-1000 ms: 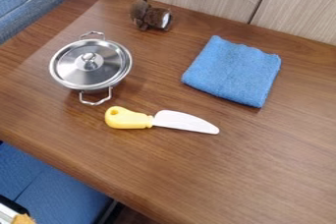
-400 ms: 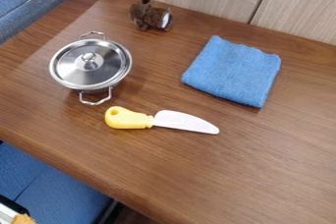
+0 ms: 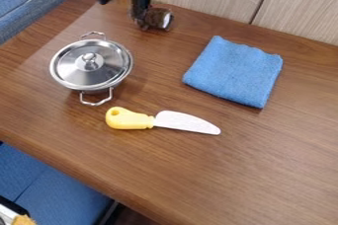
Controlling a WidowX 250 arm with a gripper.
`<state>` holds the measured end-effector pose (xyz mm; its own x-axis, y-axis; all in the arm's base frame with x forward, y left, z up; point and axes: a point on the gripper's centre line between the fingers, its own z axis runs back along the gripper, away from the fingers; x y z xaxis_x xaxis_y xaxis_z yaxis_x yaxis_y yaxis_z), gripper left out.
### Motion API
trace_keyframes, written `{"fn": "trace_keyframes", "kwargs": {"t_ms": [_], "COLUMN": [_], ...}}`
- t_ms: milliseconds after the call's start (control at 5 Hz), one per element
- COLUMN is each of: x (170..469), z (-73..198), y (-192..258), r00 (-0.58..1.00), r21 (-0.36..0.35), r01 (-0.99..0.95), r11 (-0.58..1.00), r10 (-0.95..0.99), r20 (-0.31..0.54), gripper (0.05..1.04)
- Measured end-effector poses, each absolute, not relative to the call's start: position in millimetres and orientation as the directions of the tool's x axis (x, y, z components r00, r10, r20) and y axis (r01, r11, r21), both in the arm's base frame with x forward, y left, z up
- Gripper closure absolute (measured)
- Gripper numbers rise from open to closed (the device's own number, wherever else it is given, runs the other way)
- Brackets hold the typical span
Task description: Remove the lid of the metal pot and put it on the blue cloth
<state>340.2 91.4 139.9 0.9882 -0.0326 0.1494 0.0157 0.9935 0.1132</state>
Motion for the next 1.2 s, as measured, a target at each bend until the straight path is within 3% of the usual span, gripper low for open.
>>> {"fn": "trace_keyframes", "kwargs": {"t_ms": [200,600,800,1200], "x": [317.2,267.6,257.6,265.3], "z": [140.7,122.7,117.3,102.7], "y": [90.4,90.6,90.0,94.4], "r00": [0.992,0.998,0.996,0.994], "r21": [0.119,0.141,0.141,0.152], "r01": [-0.006,-0.062,-0.078,-0.095], "r11": [0.993,0.988,0.987,0.984], "r10": [-0.01,0.065,0.084,0.101], "r20": [0.126,-0.016,-0.04,-0.031], "gripper": [0.084,0.084,0.084,0.084]}}
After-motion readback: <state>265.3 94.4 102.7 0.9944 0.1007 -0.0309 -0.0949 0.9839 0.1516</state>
